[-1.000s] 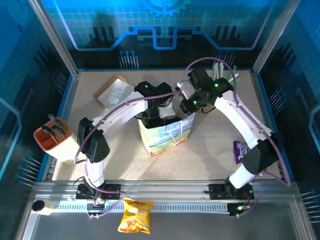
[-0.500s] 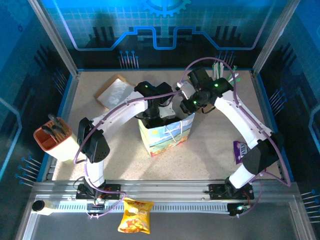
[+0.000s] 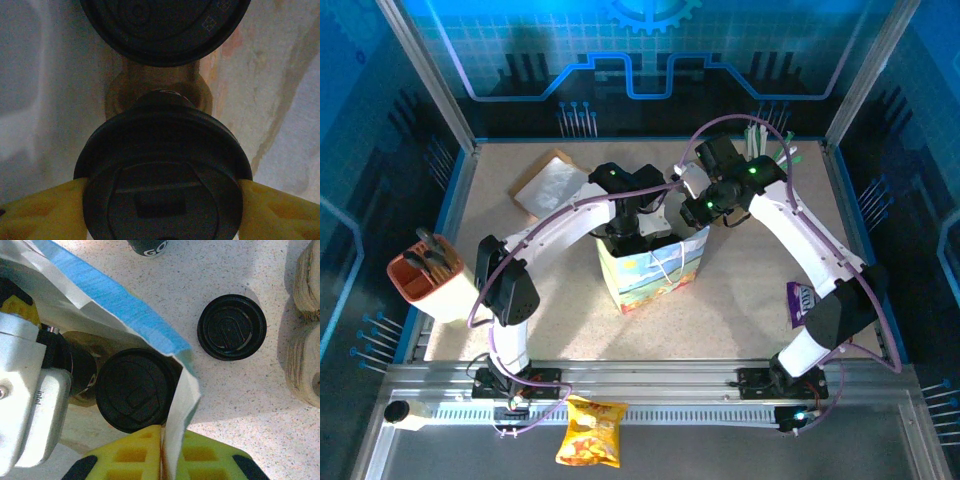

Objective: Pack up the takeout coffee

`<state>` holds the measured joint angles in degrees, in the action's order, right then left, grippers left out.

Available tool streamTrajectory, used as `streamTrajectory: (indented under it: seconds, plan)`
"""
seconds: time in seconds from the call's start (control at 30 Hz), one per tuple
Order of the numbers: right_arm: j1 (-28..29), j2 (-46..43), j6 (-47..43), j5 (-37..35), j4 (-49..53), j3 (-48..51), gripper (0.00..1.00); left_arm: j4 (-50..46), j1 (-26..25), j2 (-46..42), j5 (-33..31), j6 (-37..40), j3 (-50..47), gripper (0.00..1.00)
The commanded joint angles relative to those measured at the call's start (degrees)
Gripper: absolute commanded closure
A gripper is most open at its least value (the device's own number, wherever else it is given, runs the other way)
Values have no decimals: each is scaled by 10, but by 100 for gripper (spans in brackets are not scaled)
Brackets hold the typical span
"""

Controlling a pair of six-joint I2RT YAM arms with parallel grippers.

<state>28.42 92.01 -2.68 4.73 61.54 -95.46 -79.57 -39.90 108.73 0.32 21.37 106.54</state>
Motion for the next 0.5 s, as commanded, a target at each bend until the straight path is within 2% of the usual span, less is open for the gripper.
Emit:
streamTrajectory:
  seconds: [0.0,0.47]
  plan:
    - [-7,4,-9,6,10,3,87,-3,5,3,12,7,-6,51]
    - [-7,7,-9,7,10,2,87,-1,5,-4,-5,5,-13,52]
